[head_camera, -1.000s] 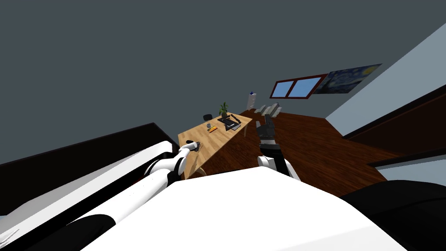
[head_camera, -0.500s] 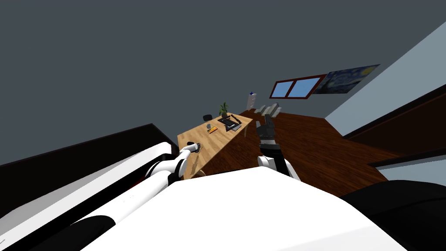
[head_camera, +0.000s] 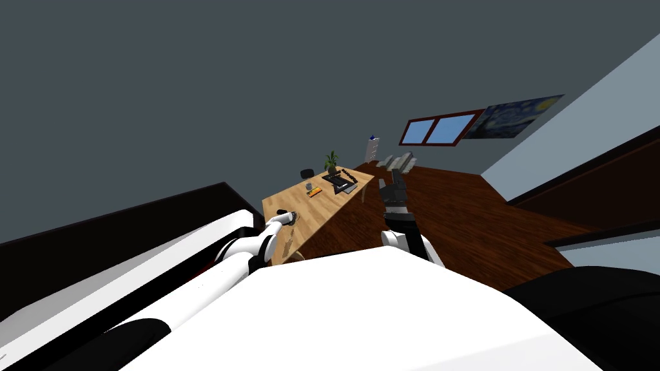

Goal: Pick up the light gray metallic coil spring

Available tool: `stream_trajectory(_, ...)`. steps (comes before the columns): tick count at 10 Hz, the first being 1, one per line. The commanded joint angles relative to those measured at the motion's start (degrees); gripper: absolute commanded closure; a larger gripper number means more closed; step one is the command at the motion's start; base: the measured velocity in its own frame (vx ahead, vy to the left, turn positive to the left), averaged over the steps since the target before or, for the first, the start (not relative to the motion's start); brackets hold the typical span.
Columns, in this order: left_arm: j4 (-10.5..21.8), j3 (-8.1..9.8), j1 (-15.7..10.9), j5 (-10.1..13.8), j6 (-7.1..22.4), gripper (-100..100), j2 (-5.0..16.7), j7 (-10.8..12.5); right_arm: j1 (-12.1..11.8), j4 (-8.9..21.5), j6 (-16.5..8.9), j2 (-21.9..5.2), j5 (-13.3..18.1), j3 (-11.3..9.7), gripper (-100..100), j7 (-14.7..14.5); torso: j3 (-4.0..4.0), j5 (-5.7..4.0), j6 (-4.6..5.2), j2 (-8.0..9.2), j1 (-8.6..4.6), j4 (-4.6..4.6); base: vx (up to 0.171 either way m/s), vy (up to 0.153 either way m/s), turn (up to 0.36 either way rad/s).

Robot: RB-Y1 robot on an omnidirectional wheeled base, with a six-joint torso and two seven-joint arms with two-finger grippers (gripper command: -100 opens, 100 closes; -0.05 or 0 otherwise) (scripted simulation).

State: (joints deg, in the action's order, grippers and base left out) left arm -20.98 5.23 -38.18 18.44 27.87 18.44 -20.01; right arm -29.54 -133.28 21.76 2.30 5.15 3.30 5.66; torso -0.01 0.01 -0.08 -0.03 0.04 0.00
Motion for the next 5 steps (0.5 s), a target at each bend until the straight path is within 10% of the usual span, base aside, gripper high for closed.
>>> stream_trajectory(1, 0.0, 0.0, 0.0, 0.0, 0.0, 0, 0.0, 0.0, 0.0, 0.0, 0.0, 0.0, 0.0, 0.0, 0, 0.0, 0.0, 0.0, 0.0, 0.0, 0.0, 0.0, 0.0, 0.0, 0.0)
stream_trajectory(2, 0.2, 0.24, -1.5, 1.0, 1.7, 100, 0.9, -1.1, 0.0, 0.0, 0.0, 0.0, 0.0, 0.0, 0, 0.0, 0.0, 0.0, 0.0, 0.0, 0.0, 0.0, -0.085, -0.034, 0.036)
stream_trajectory(4, -0.8, 0.08, -1.3, 0.4, 1.9, 100, 0.7, -0.2, 0.0, 0.0, 0.0, 0.0, 0.0, 0.0, 0, 0.0, 0.22, -0.04, 0.01, 0.37, -0.16, 0.09, -0.072, -0.027, 0.019)
stream_trajectory(5, -0.2, 0.12, -1.7, 0.6, 1.4, 0, 0.7, -0.6, 0.0, 0.0, 0.0, 0.0, 0.0, 0.0, 0, 0.0, 0.15, -0.03, 0.0, 0.24, -0.1, 0.07, -0.007, -0.003, 0.0)
